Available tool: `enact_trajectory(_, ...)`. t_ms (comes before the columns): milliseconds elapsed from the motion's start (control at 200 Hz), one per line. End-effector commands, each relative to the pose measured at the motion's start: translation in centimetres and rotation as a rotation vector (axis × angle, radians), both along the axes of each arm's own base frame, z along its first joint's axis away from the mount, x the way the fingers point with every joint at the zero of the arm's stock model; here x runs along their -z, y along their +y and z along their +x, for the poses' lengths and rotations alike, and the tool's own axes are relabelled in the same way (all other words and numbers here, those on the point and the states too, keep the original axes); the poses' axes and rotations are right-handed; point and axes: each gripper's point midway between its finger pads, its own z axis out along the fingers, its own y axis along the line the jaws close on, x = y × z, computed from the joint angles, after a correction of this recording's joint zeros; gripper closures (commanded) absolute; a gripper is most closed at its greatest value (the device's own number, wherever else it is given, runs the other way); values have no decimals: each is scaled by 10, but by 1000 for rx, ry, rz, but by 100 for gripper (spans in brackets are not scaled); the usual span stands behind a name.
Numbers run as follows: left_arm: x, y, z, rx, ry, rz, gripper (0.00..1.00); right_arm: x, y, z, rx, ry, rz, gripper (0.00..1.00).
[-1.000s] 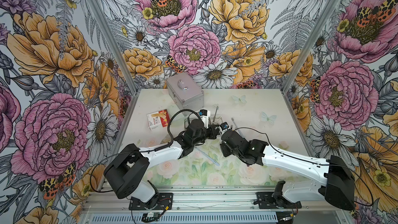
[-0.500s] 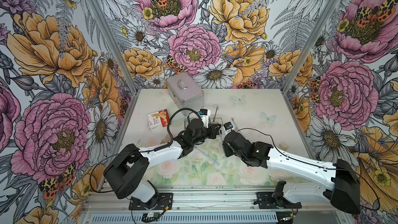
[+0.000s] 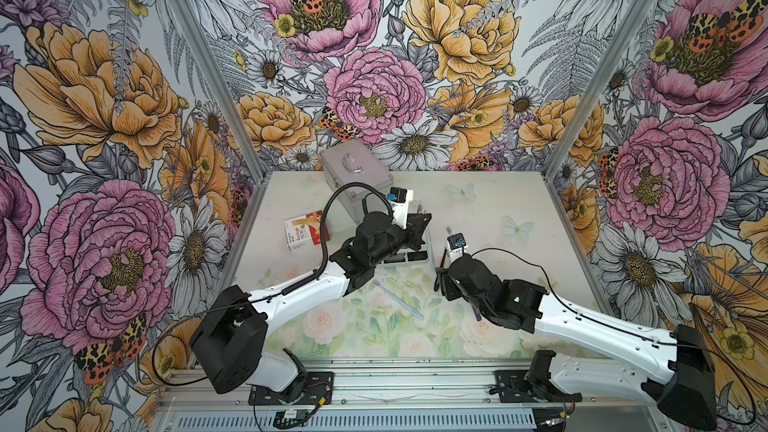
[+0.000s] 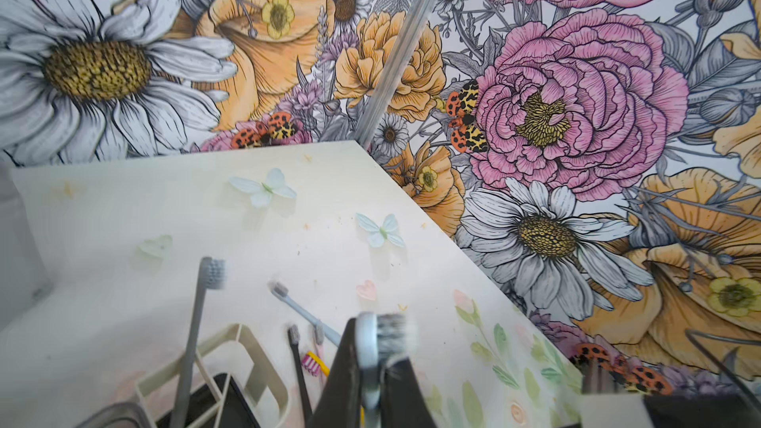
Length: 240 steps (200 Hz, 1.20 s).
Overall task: Place the toothbrush into the toothbrush holder
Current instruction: Pick up the toothbrush from the center of the board, then place the toothbrush in the toothbrush holder.
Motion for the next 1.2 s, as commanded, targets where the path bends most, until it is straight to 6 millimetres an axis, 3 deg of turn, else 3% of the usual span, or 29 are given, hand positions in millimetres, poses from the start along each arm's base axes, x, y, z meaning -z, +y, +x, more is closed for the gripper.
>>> enact_trajectory(0, -13, 10, 9, -68, -169, 150, 100, -3, -12, 4, 48, -21, 5, 37)
enact_trajectory(195, -6, 16, 22, -176, -287, 307, 100, -3, -20, 4, 68, -27, 11, 37)
enact_trajectory(705, -31, 23, 33, -238, -414, 310, 100, 11, -28, 7, 89, 4, -8, 37)
enact_trajectory(1196, -12, 20, 65, -276, -424, 318, 100, 21, -35, 8, 105, 25, -21, 37)
